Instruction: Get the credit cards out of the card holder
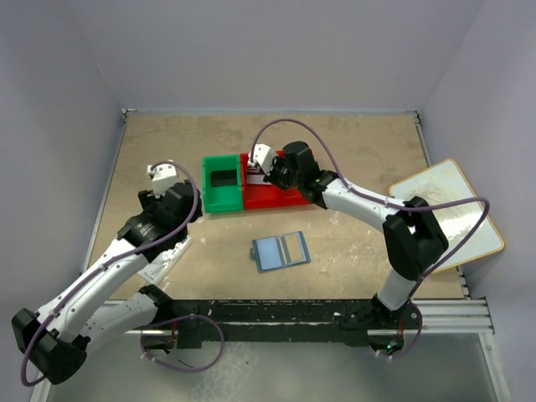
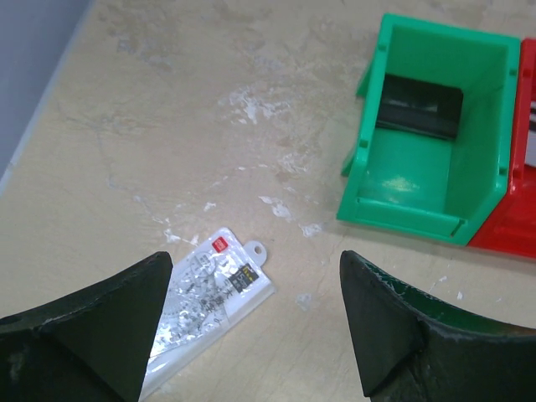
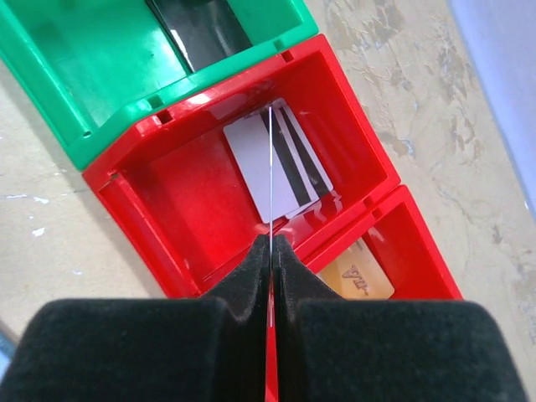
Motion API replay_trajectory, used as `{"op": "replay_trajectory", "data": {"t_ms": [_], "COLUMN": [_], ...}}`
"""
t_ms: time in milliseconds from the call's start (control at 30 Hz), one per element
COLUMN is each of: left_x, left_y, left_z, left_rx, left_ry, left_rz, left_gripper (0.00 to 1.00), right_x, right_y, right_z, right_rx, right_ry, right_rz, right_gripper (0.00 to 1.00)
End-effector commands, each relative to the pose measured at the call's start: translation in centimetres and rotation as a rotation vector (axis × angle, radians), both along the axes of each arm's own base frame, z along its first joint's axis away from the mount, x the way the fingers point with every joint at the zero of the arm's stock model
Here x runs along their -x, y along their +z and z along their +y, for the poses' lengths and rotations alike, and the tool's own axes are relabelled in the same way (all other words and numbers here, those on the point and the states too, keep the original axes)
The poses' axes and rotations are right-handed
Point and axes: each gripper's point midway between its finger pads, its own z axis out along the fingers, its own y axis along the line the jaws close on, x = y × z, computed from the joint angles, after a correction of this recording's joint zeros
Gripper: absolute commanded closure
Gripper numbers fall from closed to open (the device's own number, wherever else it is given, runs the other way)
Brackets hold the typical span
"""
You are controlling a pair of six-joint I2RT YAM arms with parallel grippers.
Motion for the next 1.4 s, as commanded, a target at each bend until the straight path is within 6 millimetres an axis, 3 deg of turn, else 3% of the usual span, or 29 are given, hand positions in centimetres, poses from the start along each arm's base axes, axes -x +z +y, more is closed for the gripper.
{"op": "replay_trajectory", "data": {"t_ms": [0, 167, 333, 600, 933, 1133, 1367], "left_x": [0.5, 0.8, 0.7, 0.4, 0.1, 0.2, 0.2], "left_y": [3.2, 4.1, 3.9, 3.2, 2.9, 2.9, 2.8], "left_z": [2.9, 3.7, 3.6, 3.2, 2.8, 2.9, 2.9], "left_rx": [-0.017, -0.022, -0.033, -0.049, -0.054, -0.057, -0.059], "left_ry": [0.117, 0.150, 0.150, 0.134, 0.122, 0.127, 0.124], "left_rz": [-0.138, -0.173, -0.163, -0.130, -0.113, -0.115, -0.111], "left_gripper": [0.21, 0.21, 0.21, 0.21, 0.22, 0.22, 0.22], "right_x": [-2.3, -4.0, -6.1, -7.6, -10.1, -9.8, -7.9], "right_y": [1.7, 0.8, -0.5, -3.3, -3.9, -5.1, -6.8], "right_z": [0.6, 1.1, 1.4, 1.6, 1.4, 1.8, 2.1], "right_rx": [0.021, 0.079, 0.103, 0.213, 0.315, 0.343, 0.353], "right_ry": [0.007, 0.012, -0.040, -0.009, -0.019, 0.034, 0.129], "right_rz": [-0.093, -0.119, -0.135, -0.149, -0.263, -0.246, -0.170], "right_gripper": [1.00, 1.00, 1.00, 0.99, 0.92, 0.89, 0.87]}}
